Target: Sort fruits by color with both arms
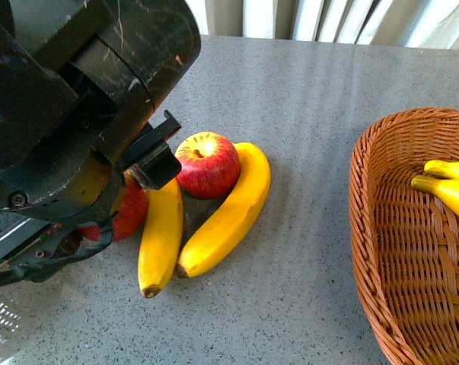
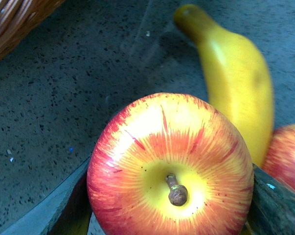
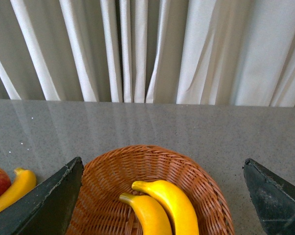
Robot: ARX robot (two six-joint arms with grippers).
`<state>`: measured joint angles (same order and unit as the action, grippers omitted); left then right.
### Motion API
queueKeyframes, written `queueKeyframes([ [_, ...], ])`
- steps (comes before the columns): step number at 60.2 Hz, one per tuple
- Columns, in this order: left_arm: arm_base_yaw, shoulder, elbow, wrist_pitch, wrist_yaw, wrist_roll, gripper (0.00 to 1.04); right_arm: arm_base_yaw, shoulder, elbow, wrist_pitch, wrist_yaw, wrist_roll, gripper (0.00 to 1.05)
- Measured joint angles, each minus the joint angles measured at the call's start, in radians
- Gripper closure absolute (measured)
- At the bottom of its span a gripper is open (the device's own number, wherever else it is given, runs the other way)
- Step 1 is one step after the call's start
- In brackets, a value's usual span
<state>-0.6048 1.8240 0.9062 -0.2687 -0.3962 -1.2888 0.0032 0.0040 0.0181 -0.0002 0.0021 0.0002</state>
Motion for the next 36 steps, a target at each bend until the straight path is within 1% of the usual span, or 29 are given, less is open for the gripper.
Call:
queueKeyframes([
  [6, -0.019, -0.079, 0.0, -0.034, -0.026, 0.019, 0.33, 0.0, 0.0, 0.0, 0.0, -0.001, 0.0, 0.09],
  [10, -0.016, -0.152, 0.0, -0.066, -0.089, 0.047, 0.34, 0.0, 0.0, 0.0, 0.0, 0.0, 0.0, 0.09],
  [14, 0.005, -0.241, -0.003, -0.102, -0.153, 0.078, 0.34, 0.0, 0.0, 0.0, 0.0, 0.0, 0.0, 0.09],
  [18, 0.063, -0.319, -0.04, -0.132, -0.211, 0.097, 0.34, 0.0, 0.0, 0.0, 0.0, 0.0, 0.0, 0.09],
  [24, 0.148, -0.365, -0.108, -0.132, -0.209, 0.105, 0.34, 0.0, 0.0, 0.0, 0.0, 0.0, 0.0, 0.09],
  [36, 0.279, -0.384, -0.238, -0.104, -0.195, 0.122, 0.34, 0.0, 0.0, 0.0, 0.0, 0.0, 0.0, 0.09],
])
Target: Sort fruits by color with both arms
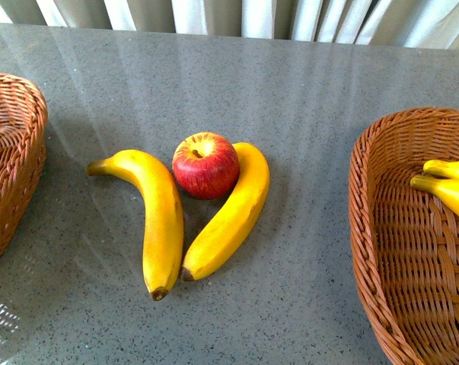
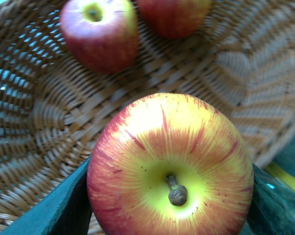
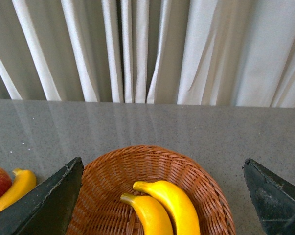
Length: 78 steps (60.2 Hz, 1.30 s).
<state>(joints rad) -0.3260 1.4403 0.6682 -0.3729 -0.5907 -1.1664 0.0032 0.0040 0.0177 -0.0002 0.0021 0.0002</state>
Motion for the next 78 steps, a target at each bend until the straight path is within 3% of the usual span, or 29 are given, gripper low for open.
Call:
queueKeyframes([
  [10, 0.083, 0.0, -0.072, 0.051, 0.026, 0.018, 0.34, 0.0, 0.0, 0.0, 0.0, 0.0, 0.0, 0.09],
  [26, 0.138, 0.002, -0.115, 0.115, 0.045, 0.055, 0.34, 0.0, 0.0, 0.0, 0.0, 0.0, 0.0, 0.09],
  [39, 0.143, 0.015, -0.131, 0.138, 0.051, 0.071, 0.33, 0.0, 0.0, 0.0, 0.0, 0.0, 0.0, 0.09],
  [50, 0.146, 0.015, -0.134, 0.144, 0.053, 0.079, 0.08, 0.0, 0.0, 0.0, 0.0, 0.0, 0.0, 0.09],
  [69, 0.163, -0.052, -0.153, 0.134, 0.06, 0.108, 0.09, 0.0, 0.0, 0.0, 0.0, 0.0, 0.0, 0.09],
  [78, 0.11, -0.093, -0.144, 0.195, 0.056, 0.222, 0.09, 0.0, 0.0, 0.0, 0.0, 0.0, 0.0, 0.09],
])
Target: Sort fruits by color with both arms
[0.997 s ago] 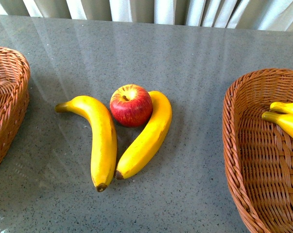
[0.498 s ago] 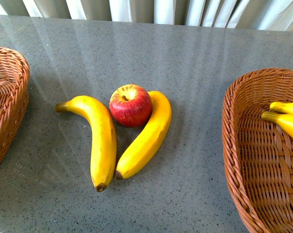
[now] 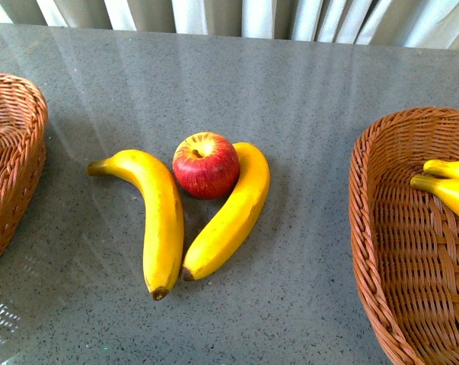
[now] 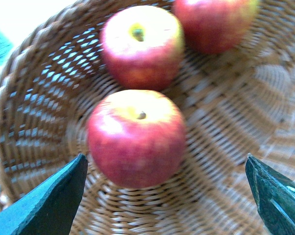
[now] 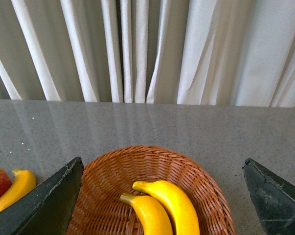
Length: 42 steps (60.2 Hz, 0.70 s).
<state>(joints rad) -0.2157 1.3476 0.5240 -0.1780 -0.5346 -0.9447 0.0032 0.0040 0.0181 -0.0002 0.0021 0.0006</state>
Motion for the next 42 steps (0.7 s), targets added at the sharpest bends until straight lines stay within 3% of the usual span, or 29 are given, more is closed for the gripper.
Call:
queueKeyframes([
  [7, -0.106, 0.047, 0.081, 0.08, 0.036, 0.167, 0.09, 0.0, 0.0, 0.0, 0.0, 0.0, 0.0, 0.09],
  [17, -0.221, 0.186, 0.205, 0.14, 0.076, 0.256, 0.09, 0.0, 0.0, 0.0, 0.0, 0.0, 0.0, 0.09],
  [42, -0.381, 0.47, 0.442, 0.187, 0.159, 0.351, 0.09, 0.0, 0.0, 0.0, 0.0, 0.0, 0.0, 0.09],
])
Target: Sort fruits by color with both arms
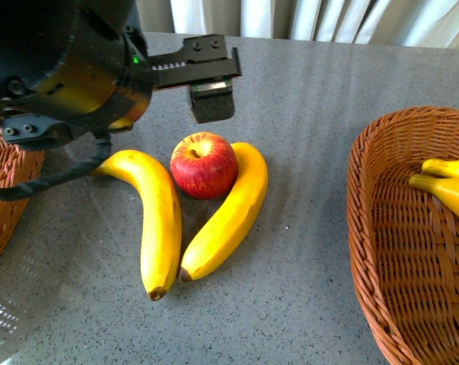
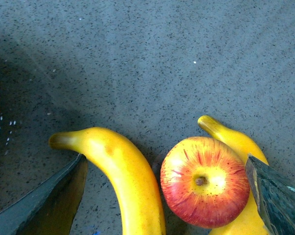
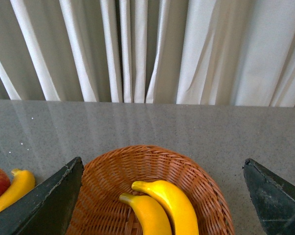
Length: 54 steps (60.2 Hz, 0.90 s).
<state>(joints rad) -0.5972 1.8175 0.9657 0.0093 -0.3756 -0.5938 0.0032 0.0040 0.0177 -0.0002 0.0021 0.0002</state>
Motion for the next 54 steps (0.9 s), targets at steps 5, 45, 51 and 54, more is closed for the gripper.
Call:
queueKeyframes([
  [5, -0.007, 0.035, 0.022, -0.001, 0.003, 0.0, 0.09, 0.0, 0.0, 0.0, 0.0, 0.0, 0.0, 0.09],
  [45, -0.044, 0.154, 0.083, 0.003, 0.042, -0.002, 0.09, 0.0, 0.0, 0.0, 0.0, 0.0, 0.0, 0.09],
  [51, -0.045, 0.164, 0.093, 0.004, 0.045, -0.003, 0.09, 0.0, 0.0, 0.0, 0.0, 0.0, 0.0, 0.09],
  [54, -0.046, 0.167, 0.096, 0.005, 0.048, -0.005, 0.09, 0.0, 0.0, 0.0, 0.0, 0.0, 0.0, 0.09],
])
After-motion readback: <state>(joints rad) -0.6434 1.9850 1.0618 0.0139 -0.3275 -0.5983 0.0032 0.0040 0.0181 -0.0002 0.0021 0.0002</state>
